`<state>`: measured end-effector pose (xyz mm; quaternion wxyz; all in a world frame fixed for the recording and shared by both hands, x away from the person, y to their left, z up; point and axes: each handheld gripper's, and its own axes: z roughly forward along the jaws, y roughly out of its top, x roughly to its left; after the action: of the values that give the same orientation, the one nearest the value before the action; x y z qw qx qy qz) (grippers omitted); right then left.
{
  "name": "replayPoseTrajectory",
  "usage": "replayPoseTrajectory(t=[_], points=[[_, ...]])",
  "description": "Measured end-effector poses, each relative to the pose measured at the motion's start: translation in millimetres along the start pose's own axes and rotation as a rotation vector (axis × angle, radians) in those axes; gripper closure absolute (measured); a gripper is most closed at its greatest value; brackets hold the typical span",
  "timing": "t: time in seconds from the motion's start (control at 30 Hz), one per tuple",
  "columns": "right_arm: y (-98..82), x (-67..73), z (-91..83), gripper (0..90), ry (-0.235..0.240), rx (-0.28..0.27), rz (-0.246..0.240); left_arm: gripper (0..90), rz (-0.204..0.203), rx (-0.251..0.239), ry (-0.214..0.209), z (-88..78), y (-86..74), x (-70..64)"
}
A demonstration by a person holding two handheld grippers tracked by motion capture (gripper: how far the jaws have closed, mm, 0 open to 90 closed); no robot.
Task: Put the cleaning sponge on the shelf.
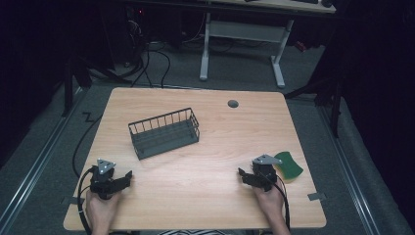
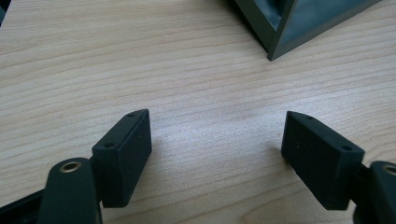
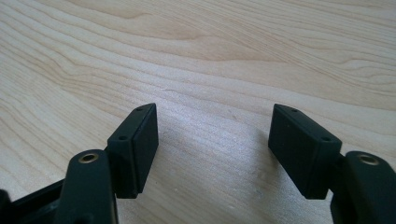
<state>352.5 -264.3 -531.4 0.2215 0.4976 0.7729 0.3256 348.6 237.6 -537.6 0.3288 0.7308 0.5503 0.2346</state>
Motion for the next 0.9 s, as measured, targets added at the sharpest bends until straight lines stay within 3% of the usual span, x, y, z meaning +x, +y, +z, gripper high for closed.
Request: replayPoseTrajectory(t=[0.67, 0.9], points=[[0.9, -1.0, 0.3, 29.8, 0.024, 0.01, -0.017, 24.6, -0.014, 0.001, 0.015, 0.3, 0.6, -2.3], [10.0, -7.1, 1.1, 41.9, 0.028, 0.038, 0.007, 31.7, -0.025, -0.008, 0.011, -1.8, 0.0, 0.3]])
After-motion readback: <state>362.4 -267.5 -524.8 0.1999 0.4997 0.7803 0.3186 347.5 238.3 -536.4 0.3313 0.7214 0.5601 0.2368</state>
